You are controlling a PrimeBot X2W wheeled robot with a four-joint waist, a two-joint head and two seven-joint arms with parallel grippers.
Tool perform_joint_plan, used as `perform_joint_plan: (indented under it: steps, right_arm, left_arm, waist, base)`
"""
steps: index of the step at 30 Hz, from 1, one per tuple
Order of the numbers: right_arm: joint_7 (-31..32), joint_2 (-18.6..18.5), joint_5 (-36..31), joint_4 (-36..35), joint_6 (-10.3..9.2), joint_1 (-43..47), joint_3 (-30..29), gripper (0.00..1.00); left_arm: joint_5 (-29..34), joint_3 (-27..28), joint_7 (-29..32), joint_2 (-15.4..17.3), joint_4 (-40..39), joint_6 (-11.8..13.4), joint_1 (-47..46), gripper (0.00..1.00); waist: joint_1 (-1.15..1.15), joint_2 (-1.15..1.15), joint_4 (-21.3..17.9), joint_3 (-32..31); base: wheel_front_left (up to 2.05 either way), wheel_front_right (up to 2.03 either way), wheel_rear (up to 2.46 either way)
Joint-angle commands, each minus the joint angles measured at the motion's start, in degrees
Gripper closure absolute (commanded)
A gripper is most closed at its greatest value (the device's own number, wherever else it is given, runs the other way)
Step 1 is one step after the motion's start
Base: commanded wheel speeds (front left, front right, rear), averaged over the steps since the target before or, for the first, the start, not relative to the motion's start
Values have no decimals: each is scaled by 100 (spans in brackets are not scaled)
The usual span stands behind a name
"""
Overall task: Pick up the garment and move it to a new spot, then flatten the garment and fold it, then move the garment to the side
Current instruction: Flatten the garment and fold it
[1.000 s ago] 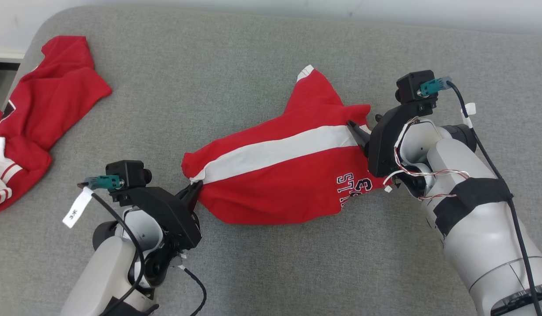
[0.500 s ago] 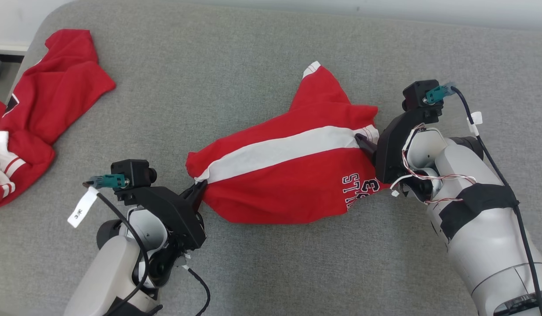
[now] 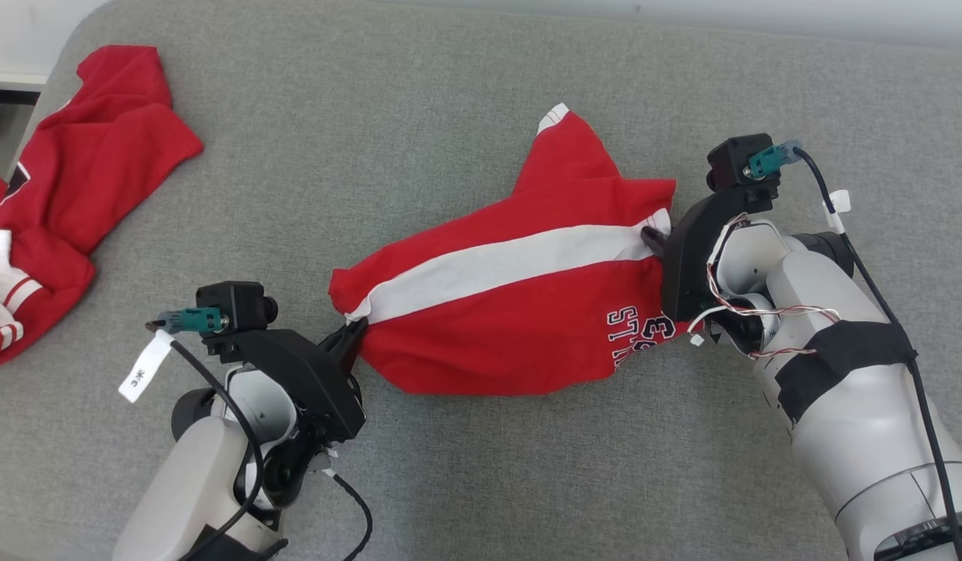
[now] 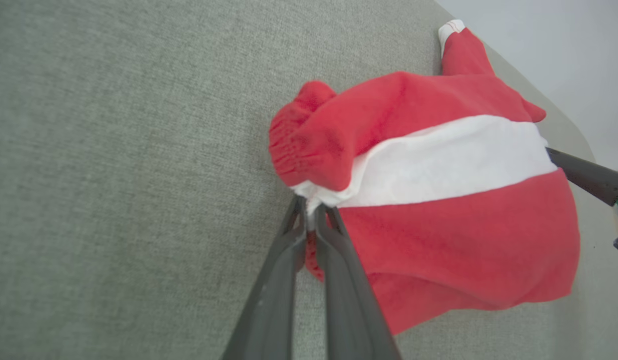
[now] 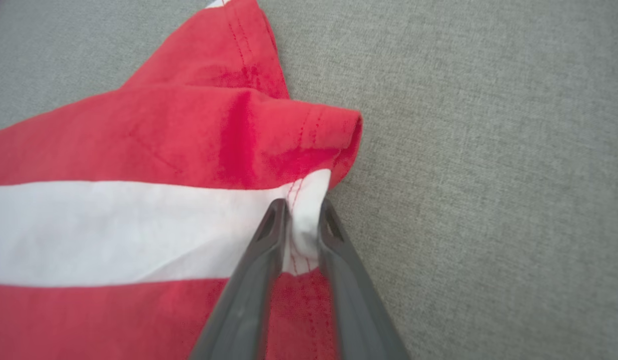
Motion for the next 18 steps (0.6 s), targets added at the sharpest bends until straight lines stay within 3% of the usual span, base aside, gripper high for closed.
perform_joint_plan:
  steps: [1,7,18]
  right_arm:
    - [-20,-29,-36,-51,16,18,14,98]
    - [-212,-29,-115,-294,16,66,-65,100]
    - [-1016,-29,-105,-1158,16,143,-569,100]
  left_arm:
    - [-31,20,-31,51,18,4,-42,100]
    - [3,96,-204,100,-53,60,-91,100]
    - [321,237,-1359,88,-694,-39,-395,100]
  waist:
    - [0,0,-23,-15]
    - [0,0,-58,-71]
    - [0,0,-110,-271]
  base:
    - [0,0,0]
    - [0,0,0]
    - [0,0,0]
